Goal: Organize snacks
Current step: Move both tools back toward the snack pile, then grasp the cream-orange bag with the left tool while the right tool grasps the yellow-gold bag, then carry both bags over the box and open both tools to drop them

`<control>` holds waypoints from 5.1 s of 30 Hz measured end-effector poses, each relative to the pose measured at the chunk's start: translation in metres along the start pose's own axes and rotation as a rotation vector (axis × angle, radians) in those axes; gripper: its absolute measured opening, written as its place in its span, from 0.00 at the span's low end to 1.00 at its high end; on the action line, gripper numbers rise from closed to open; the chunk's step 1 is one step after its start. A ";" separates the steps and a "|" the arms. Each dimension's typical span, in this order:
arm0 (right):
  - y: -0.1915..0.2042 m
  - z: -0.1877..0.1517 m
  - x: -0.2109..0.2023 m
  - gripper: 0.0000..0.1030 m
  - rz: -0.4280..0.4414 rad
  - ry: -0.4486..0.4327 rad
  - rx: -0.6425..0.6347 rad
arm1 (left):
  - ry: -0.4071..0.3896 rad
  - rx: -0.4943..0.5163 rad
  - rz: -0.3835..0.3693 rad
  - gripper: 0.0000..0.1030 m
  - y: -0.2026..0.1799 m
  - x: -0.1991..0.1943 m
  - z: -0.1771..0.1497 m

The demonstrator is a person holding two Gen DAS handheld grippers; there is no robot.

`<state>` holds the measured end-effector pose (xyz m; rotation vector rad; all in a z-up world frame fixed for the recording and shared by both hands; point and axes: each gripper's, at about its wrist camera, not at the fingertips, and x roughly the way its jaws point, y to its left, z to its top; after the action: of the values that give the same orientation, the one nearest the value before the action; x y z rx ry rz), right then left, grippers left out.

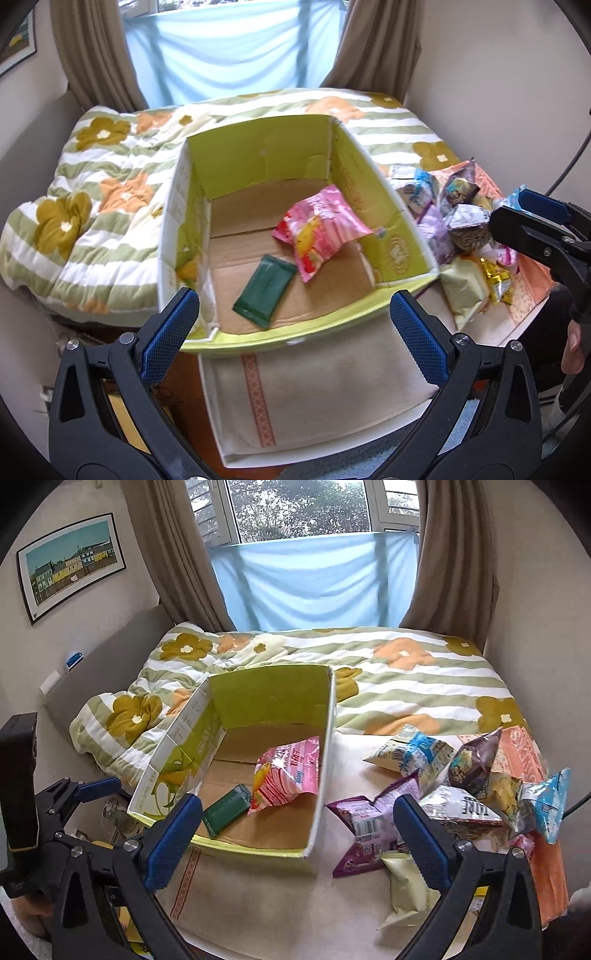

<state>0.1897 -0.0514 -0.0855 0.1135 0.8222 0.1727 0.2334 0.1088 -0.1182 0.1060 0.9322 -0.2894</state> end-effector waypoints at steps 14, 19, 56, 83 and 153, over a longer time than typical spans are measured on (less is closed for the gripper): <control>-0.156 -0.048 -0.055 1.00 -0.060 0.067 0.147 | 0.063 -0.051 -0.046 1.00 -0.144 0.020 -0.002; -0.205 -0.067 -0.059 1.00 -0.037 0.112 0.166 | 0.113 -0.080 -0.050 1.00 -0.192 0.044 -0.005; -0.257 -0.150 0.066 1.00 0.104 0.276 -0.249 | 0.305 -0.104 -0.060 0.75 -0.261 0.187 -0.041; -0.210 -0.157 0.089 0.53 0.062 0.265 -0.549 | 0.314 -0.144 -0.002 0.65 -0.235 0.172 -0.057; 0.022 0.108 0.146 0.38 0.153 0.127 -0.090 | 0.140 -0.136 -0.011 0.66 0.105 0.144 0.118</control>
<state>0.3645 -0.0047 -0.1133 0.0812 0.9311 0.3634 0.4361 0.1549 -0.1673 -0.0037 1.0884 -0.2298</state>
